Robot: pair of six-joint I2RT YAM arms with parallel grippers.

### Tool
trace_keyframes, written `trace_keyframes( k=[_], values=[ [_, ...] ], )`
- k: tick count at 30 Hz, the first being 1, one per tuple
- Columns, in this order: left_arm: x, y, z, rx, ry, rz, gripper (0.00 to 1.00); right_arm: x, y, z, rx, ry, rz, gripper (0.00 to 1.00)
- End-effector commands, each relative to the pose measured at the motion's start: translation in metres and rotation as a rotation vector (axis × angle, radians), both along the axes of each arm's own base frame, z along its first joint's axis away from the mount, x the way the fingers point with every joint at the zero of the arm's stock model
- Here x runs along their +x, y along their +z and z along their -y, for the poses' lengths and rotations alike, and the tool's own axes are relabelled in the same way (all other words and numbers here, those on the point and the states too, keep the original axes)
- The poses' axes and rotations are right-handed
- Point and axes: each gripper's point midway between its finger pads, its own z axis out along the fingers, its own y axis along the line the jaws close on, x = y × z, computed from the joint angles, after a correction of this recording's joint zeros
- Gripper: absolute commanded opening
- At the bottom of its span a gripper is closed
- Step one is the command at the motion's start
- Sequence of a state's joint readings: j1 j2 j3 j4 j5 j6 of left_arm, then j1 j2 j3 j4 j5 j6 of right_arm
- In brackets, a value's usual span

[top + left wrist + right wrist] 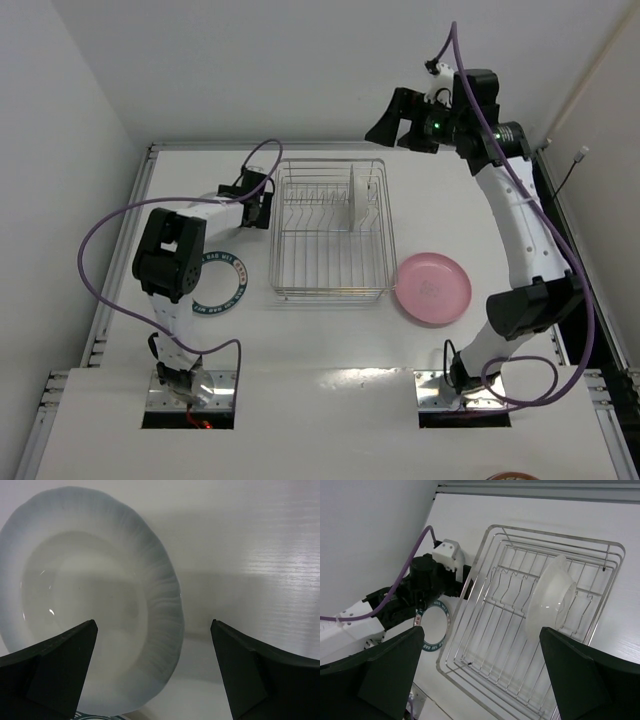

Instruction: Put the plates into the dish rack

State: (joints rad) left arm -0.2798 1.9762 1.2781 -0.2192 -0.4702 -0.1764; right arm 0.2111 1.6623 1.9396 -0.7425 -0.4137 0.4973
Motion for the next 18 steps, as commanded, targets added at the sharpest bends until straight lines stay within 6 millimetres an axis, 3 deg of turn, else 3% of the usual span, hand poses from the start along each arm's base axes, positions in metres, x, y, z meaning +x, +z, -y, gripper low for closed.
trace_keyframes(
  k=[1, 4, 5, 8, 13, 15, 18],
  values=[
    [0.008, 0.01, -0.002, -0.014, 0.03, 0.044, 0.96, 0.002, 0.014, -0.001, 0.041, 0.043, 0.028, 1.0],
    [0.007, 0.006, 0.004, -0.046, 0.004, 0.037, 0.62, 0.005, 0.012, 0.006, 0.056, 0.036, 0.012, 1.0],
    [0.007, 0.003, 0.001, -0.053, 0.008, 0.036, 0.44, 0.005, 0.012, 0.006, 0.056, 0.036, 0.012, 1.0],
    [0.008, 0.007, 0.003, -0.058, -0.006, 0.052, 0.25, 0.006, 0.008, 0.009, 0.058, 0.034, 0.003, 1.0],
    [0.014, 0.033, -0.007, -0.053, -0.01, 0.112, 0.02, 0.008, -0.002, 0.016, 0.075, 0.014, -0.012, 1.0],
    [0.016, 0.042, -0.007, -0.088, -0.008, 0.139, 0.0, 0.006, -0.001, 0.019, 0.095, 0.006, -0.005, 1.0],
    [0.02, 0.072, -0.011, -0.127, -0.002, 0.219, 0.0, 0.006, -0.009, 0.022, 0.098, 0.005, -0.016, 1.0]
  ],
)
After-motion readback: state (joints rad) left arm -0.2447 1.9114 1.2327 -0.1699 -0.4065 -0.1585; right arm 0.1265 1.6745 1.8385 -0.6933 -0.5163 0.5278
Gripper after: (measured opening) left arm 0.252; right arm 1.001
